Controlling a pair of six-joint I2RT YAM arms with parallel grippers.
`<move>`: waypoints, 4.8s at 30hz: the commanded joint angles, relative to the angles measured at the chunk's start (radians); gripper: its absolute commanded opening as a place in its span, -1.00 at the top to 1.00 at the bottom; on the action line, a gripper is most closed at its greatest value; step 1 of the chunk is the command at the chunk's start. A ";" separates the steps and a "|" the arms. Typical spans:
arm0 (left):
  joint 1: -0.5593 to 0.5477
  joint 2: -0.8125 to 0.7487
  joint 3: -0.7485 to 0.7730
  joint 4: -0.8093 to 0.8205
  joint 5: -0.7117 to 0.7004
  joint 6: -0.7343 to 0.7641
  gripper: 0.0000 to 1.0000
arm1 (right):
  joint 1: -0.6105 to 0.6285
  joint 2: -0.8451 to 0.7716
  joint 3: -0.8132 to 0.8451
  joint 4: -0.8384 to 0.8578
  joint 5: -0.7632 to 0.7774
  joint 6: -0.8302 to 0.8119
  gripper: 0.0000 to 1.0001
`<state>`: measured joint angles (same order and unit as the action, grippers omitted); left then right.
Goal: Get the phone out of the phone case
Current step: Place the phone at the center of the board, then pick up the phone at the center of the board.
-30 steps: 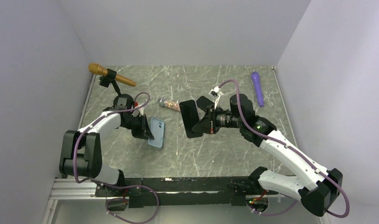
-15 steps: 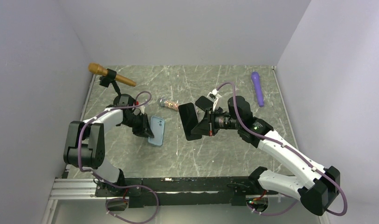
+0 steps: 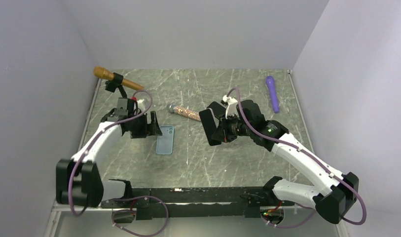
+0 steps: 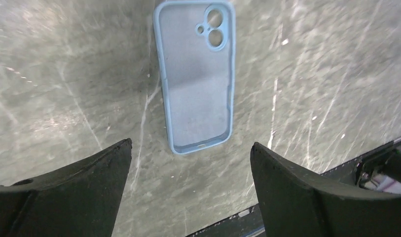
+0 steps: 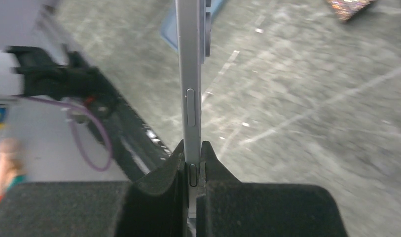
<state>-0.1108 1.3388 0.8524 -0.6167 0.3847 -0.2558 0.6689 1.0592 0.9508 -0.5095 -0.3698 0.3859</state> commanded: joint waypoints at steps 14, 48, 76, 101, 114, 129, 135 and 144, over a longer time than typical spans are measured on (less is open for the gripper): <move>-0.089 -0.663 0.120 0.288 -0.365 -0.121 -0.93 | 0.299 0.361 0.226 -0.446 0.190 -0.644 1.00; -0.127 -0.712 0.044 0.420 -0.618 0.098 -0.89 | 0.400 0.834 0.322 -0.466 -0.133 -0.989 1.00; -0.132 -0.670 0.056 0.409 -0.620 0.101 -0.86 | 0.270 0.919 0.339 -0.342 -0.117 -1.032 -0.03; -0.135 -0.685 0.035 0.417 -0.611 0.094 -0.88 | -0.337 0.855 0.489 -0.059 0.266 -0.555 -0.99; -0.136 -0.679 0.028 0.426 -0.583 0.089 -0.98 | -0.326 1.037 0.584 -0.082 0.119 -0.788 -0.99; -0.125 -0.648 0.023 0.433 -0.576 0.078 -0.98 | -0.293 1.207 0.698 -0.219 0.273 -0.696 -0.82; -0.125 -0.635 0.017 0.441 -0.542 0.069 -0.97 | -0.295 1.174 0.724 -0.190 0.209 -0.621 0.11; -0.125 -0.628 0.014 0.462 -0.431 0.071 -0.98 | -0.317 0.947 0.530 0.064 0.183 -0.435 0.86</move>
<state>-0.2390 0.7113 0.8688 -0.2150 -0.1154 -0.1783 0.3599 2.1090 1.5452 -0.5377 -0.1719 -0.1902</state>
